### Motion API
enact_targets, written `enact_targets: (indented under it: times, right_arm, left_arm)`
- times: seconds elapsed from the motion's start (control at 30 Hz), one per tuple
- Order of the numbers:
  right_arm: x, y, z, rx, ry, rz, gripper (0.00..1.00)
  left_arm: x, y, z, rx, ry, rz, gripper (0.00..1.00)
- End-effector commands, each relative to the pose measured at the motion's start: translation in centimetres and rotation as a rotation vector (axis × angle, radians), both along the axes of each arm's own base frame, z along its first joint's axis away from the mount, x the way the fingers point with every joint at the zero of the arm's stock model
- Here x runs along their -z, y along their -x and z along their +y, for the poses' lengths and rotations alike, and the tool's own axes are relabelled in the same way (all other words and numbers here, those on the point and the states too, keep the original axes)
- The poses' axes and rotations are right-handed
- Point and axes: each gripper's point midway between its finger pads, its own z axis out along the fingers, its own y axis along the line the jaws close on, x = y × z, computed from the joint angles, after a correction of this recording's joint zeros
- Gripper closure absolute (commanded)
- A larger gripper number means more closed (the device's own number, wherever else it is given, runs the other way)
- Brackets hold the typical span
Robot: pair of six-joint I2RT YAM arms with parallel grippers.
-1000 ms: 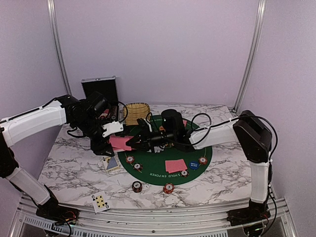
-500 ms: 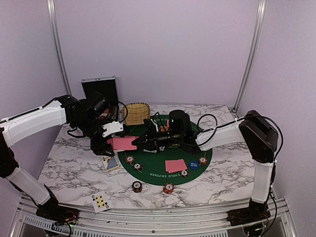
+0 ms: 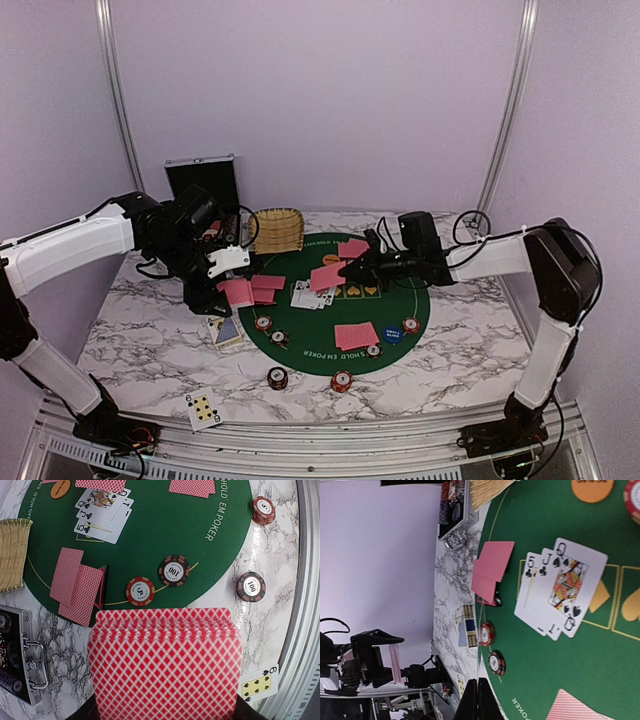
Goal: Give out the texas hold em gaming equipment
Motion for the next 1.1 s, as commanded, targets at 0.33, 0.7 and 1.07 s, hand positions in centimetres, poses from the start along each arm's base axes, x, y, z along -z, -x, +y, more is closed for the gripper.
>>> enact_targets:
  times: [0.33, 0.7, 1.07]
  right_arm:
    - [6.7, -4.9, -3.1, 0.055, 0.205, -0.004, 1.00]
    - [10.6, -4.7, -4.4, 0.032, 0.350, 0.035, 0.77]
    - [7.7, -5.7, -6.0, 0.086, 0.457, -0.046, 0.53]
  left_arm:
    - [-0.7, -0.3, -0.2, -0.002, 0.017, -0.019, 1.00]
    - [-0.6, -0.2, -0.3, 0.001, 0.022, -0.013, 1.00]
    - [-0.8, -0.2, -0.4, 0.001, 0.028, -0.013, 1.00]
